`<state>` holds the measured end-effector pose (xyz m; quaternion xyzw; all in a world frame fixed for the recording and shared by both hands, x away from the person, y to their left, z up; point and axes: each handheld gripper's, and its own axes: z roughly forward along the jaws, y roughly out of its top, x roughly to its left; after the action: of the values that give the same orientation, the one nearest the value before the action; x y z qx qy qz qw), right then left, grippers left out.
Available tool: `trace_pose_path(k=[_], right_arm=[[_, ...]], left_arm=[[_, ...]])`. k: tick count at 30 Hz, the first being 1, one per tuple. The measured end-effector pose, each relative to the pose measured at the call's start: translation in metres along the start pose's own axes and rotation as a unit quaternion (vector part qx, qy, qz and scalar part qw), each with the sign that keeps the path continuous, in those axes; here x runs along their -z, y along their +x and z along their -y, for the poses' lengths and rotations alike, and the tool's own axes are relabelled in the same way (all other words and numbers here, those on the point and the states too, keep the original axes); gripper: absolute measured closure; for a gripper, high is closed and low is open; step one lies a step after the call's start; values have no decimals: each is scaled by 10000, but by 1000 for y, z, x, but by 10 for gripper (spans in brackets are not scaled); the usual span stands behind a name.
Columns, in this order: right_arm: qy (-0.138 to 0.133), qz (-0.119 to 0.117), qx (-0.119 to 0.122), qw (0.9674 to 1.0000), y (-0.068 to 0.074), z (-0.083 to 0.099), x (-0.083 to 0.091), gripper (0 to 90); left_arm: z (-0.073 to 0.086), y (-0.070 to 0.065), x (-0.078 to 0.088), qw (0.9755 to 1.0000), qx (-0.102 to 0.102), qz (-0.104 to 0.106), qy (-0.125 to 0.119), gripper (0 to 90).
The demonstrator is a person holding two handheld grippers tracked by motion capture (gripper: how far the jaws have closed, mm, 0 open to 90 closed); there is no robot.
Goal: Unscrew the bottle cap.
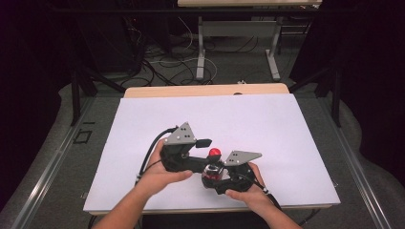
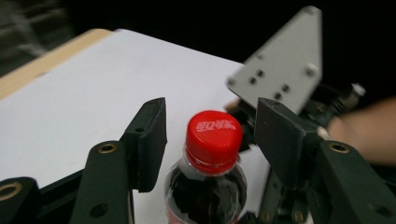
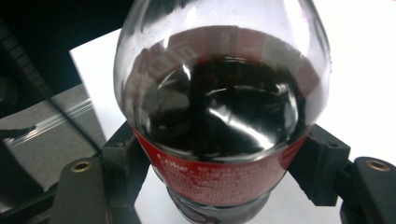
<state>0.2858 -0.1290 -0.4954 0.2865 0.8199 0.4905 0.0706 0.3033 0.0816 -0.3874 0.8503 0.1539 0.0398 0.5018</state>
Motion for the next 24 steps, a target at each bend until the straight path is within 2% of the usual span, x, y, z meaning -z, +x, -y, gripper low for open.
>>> trace_pose_path(k=[1, 2, 4, 8, 9, 10, 13, 15, 17, 19, 20, 21, 22, 23, 24], right_arm=[[-44, -20, 41, 10000, 1, 0, -1, 289], [-15, -53, 63, 10000, 2, 0, -1, 289], [-19, -106, 105, 9999, 3, 0, -2, 289], [6, -214, 187, 9996, 6, 0, -4, 289], [40, -250, 193, 9995, 7, 0, -4, 288], [88, -256, 217, 9994, 7, 0, -4, 289], [83, -349, 310, 9989, 9, 0, -5, 289], [61, -358, 285, 9989, 10, 1, -6, 288], [70, -389, 279, 9988, 11, 1, -6, 288], [59, -359, 284, 9989, 10, 1, -5, 288], [127, -399, 311, 9986, 9, 0, -4, 289], [43, -301, 248, 9992, 9, 0, -5, 288], [31, -189, 218, 9996, 8, 0, -5, 289], [80, -181, 186, 9996, 7, 0, -4, 289], [13, -108, 139, 9998, 6, 0, -4, 289]], left_arm=[[1, 4, 1, 9997, -128, 168, 92, 449], [1, 4, 1, 9997, -128, 168, 92, 455], [3, 11, 4, 9988, -343, 340, 96, 465], [4, 18, 6, 9967, -408, 683, 139, 529], [4, 19, 6, 9954, -505, 799, 177, 536], [4, 19, 6, 9944, -482, 930, 171, 551], [4, 19, 4, 9918, -677, 1057, 259, 603], [3, 19, 4, 9906, -698, 1143, 263, 605], [3, 19, 4, 9907, -723, 1117, 294, 609], [3, 18, 4, 9918, -704, 1032, 284, 610], [2, 19, 4, 9926, -676, 963, 285, 611], [3, 18, 4, 9938, -617, 886, 274, 611], [3, 15, 3, 9960, -506, 686, 259, 612], [3, 15, 3, 9960, -506, 686, 259, 611], [3, 13, 2, 9976, -383, 537, 226, 612]])
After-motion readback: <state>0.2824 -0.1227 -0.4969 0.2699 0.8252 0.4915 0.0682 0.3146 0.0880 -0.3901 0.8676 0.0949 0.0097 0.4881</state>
